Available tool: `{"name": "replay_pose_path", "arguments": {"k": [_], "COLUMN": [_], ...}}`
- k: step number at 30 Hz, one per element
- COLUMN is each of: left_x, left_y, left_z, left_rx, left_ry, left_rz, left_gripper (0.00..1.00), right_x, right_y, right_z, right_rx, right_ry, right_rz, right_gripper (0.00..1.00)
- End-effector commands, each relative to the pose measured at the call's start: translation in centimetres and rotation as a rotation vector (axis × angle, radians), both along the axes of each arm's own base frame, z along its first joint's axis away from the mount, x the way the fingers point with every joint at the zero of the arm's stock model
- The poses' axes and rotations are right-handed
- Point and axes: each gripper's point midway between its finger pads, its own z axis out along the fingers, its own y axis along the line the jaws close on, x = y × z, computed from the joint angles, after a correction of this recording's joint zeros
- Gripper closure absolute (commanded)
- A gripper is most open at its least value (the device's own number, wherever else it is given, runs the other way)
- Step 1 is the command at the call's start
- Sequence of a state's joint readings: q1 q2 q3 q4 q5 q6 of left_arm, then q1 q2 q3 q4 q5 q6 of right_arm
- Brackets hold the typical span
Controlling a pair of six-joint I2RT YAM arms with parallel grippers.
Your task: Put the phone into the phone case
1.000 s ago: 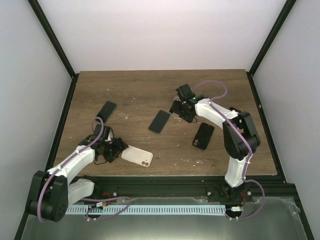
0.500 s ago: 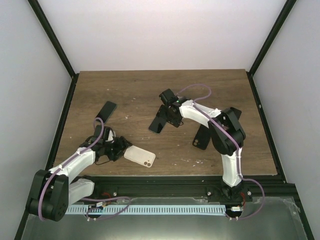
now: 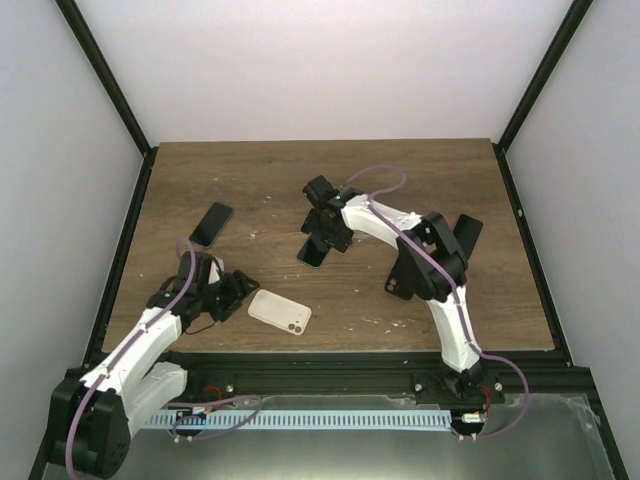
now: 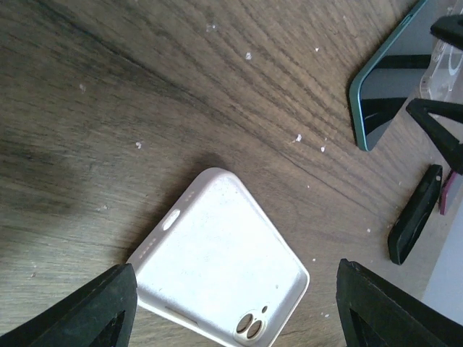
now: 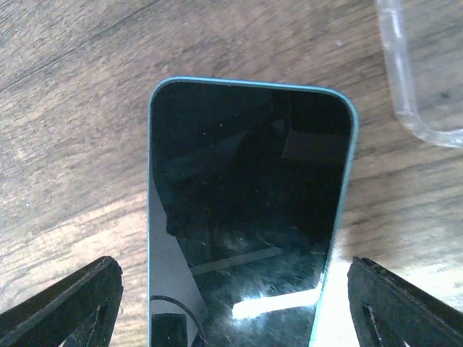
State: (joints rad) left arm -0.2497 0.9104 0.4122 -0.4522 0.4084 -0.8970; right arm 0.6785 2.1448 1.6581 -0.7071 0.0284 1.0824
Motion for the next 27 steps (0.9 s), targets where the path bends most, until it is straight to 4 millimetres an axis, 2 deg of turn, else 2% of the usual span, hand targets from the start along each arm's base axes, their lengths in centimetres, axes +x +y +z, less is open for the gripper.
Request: {"name": "replay_pose_path", "arguments": {"k": [1, 8, 14, 22, 27], "left_x": [-0.9, -1.6, -2.1, -3.3, -3.9], "left_y": [0.1, 0.1, 0.1, -0.1, -0.3], "left_z": [-0.4, -0.8, -0.8, -1.7, -2.5], "left_rx": [0.006, -0.005, -0.015, -0.054, -0.082], "left_ry": [0.026, 0.03, 0.03, 0.081, 0.134], "left_rz": [-0.006, -0.008, -0.007, 0.007, 0.035], "left_gripper": [0.23, 0.23, 0.23, 0.23, 0.23], "right_x": [0.0, -0.3, -0.1, -0.5, 0.0], "right_y": [0.5, 0.0, 0.6, -0.4, 0.7], "right_z": [-0.2, -0.5, -0.5, -0.7, -1.4], "right_rx": [-0.07, -0.192, -0.211, -0.269, -0.21], "right_ry": [0.031, 0.068, 0.067, 0.077, 0.058], "right_rz": [-0.015, -0.055, -0.068, -0.131, -0.105], "right_gripper": [0.14, 0.12, 0.09, 0.09, 0.09]}}
